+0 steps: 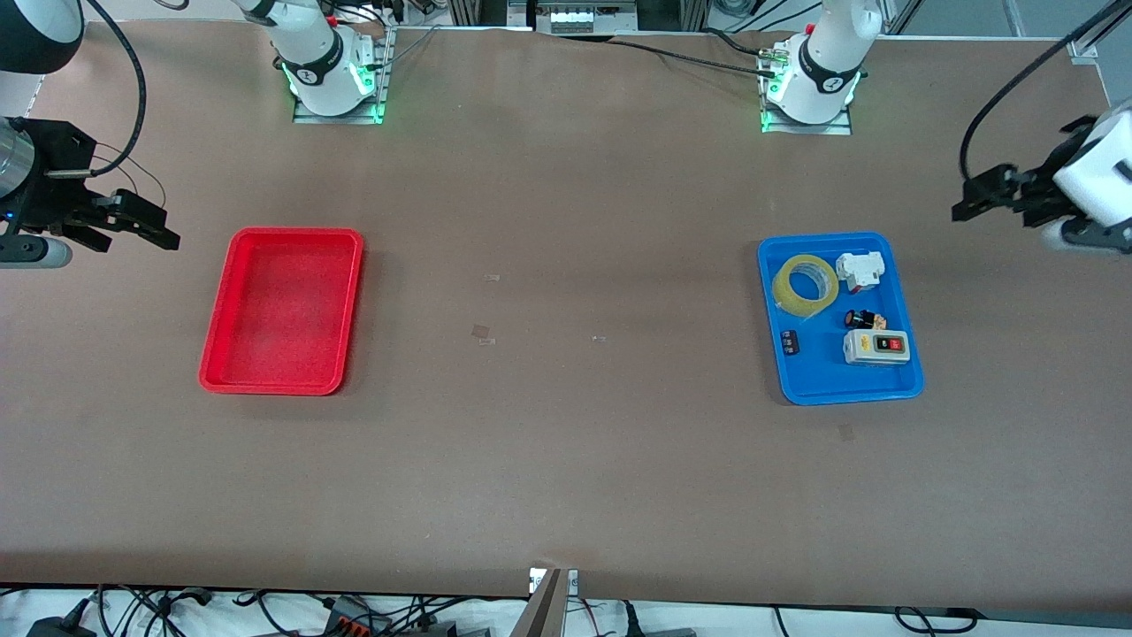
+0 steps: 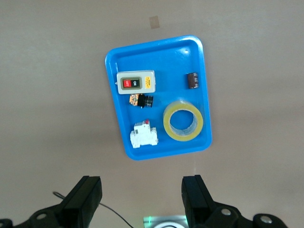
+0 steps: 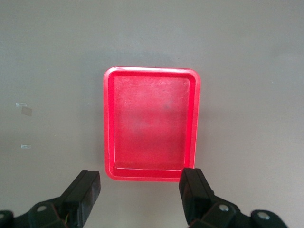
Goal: Place and move tape with both arms
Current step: 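Reach the left gripper down to the yellow tape roll in the blue tray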
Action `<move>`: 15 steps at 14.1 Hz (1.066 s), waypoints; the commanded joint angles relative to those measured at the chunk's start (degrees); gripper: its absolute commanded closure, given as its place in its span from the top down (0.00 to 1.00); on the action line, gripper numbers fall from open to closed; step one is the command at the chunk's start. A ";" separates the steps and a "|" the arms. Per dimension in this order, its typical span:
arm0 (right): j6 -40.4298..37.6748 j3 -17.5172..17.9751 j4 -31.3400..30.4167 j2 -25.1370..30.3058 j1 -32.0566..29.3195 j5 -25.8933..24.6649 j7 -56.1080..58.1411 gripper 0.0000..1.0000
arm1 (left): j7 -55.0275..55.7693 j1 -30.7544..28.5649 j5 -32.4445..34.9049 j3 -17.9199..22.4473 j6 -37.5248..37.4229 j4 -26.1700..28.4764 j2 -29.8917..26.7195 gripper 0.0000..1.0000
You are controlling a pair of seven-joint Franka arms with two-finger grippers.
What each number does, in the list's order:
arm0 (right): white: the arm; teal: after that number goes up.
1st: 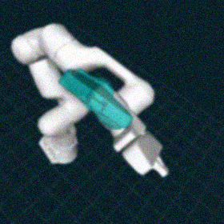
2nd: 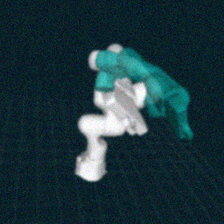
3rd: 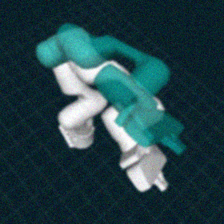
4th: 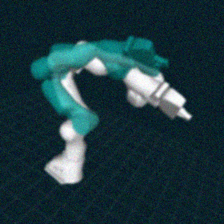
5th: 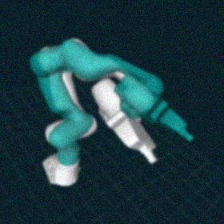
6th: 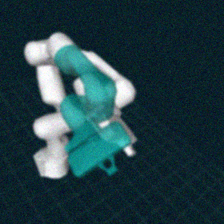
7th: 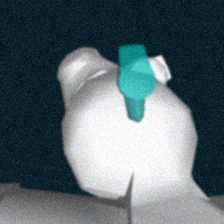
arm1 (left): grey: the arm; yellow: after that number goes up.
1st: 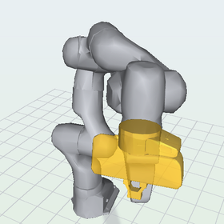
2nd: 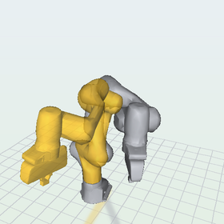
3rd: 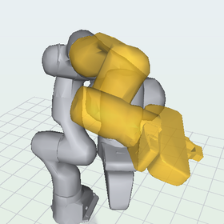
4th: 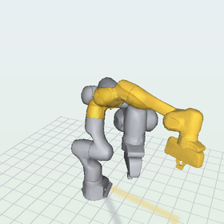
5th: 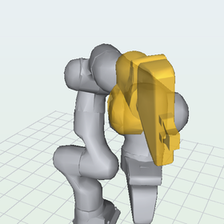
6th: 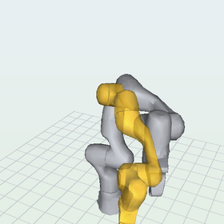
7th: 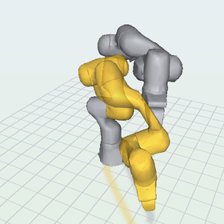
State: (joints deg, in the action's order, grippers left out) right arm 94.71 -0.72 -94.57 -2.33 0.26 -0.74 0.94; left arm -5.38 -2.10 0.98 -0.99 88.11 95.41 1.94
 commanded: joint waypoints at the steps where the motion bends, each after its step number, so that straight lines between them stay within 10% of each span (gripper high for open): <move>1: 0.21 0.54 -1.49 1.54 -0.35 -0.23 0.91 1.00 | -1.21 -0.19 -1.41 -0.15 9.67 10.19 -0.89 1.00; 8: 0.21 0.54 -1.32 1.45 -0.35 -0.14 0.91 1.00 | -0.60 1.13 -1.42 -1.03 36.31 29.98 2.36 1.00; 15: 0.21 0.54 -1.23 1.27 -0.18 -0.14 0.82 1.00 | 2.03 1.13 -1.51 -1.91 42.32 31.68 12.11 1.00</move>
State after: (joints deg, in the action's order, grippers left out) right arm 94.72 -0.70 -94.68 -2.33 0.30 -0.74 0.94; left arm -4.66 -0.89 0.23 -2.59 129.66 127.56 11.91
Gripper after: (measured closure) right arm 0.000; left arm 0.000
